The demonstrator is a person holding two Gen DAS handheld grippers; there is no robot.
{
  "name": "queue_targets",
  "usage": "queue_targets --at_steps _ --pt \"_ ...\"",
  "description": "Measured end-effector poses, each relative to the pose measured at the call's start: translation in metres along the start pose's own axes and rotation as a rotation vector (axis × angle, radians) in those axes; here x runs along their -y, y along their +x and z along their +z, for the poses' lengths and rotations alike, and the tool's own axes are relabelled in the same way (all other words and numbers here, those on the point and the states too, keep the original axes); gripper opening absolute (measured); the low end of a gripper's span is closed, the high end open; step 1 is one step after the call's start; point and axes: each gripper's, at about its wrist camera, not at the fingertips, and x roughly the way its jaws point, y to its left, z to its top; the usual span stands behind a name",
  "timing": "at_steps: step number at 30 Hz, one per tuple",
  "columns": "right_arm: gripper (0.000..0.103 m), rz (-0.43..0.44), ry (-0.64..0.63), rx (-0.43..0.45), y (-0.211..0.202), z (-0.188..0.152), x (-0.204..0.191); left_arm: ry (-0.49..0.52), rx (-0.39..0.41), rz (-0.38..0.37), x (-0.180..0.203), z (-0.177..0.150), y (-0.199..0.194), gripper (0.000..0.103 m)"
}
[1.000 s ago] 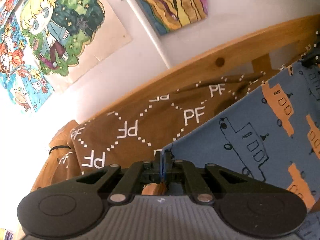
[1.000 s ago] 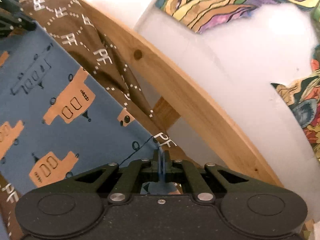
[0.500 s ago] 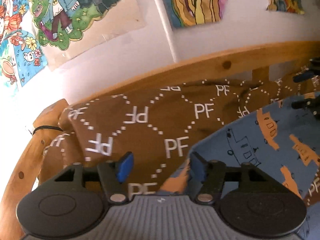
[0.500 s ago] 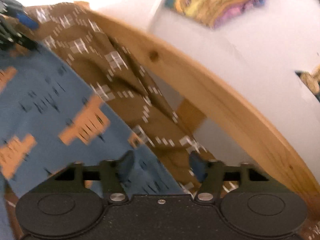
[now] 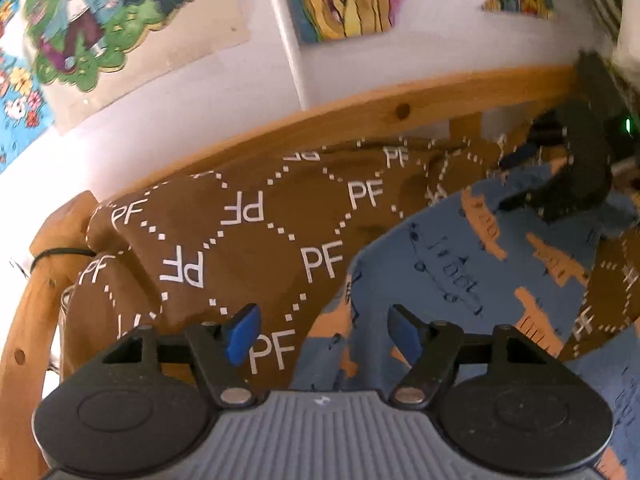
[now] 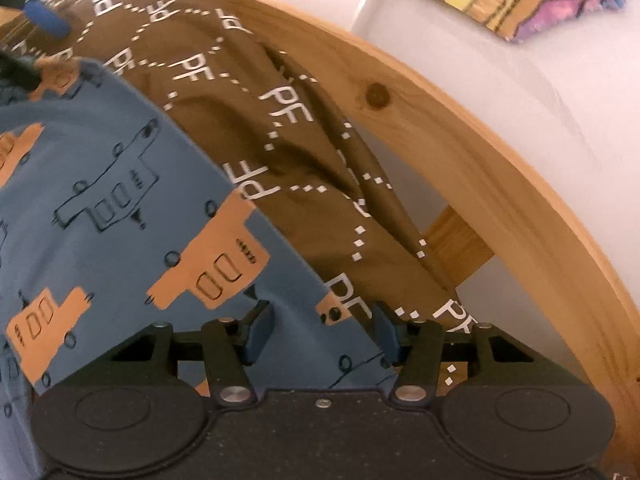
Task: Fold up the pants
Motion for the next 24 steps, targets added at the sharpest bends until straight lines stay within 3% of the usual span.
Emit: queue_targets --at_steps 1,2,5,6,8,16,24 --pt "0.052 0.005 0.012 -0.007 0.003 0.001 0.001 0.013 -0.034 0.034 0.004 0.001 0.005 0.033" --pt "0.045 0.008 0.026 -0.017 0.005 0.002 0.003 0.026 -0.073 0.076 0.008 0.002 0.011 0.012" --pt "0.024 0.028 0.076 -0.026 0.01 0.003 0.005 0.013 -0.095 0.091 0.01 0.003 0.016 0.006" --pt "0.011 0.027 0.079 -0.02 0.008 0.002 0.004 0.012 -0.088 0.09 0.012 0.002 0.015 0.006" --pt "0.0 0.029 0.058 0.001 0.001 0.0 0.0 0.03 -0.076 0.09 0.016 -0.001 0.011 0.003" --pt "0.0 -0.054 0.003 0.143 -0.066 -0.028 -0.02 0.063 0.054 0.105 0.021 -0.016 -0.021 0.002" --pt "0.0 -0.06 0.008 0.279 -0.163 -0.097 -0.066 0.224 0.215 0.039 0.046 -0.056 -0.084 0.002"
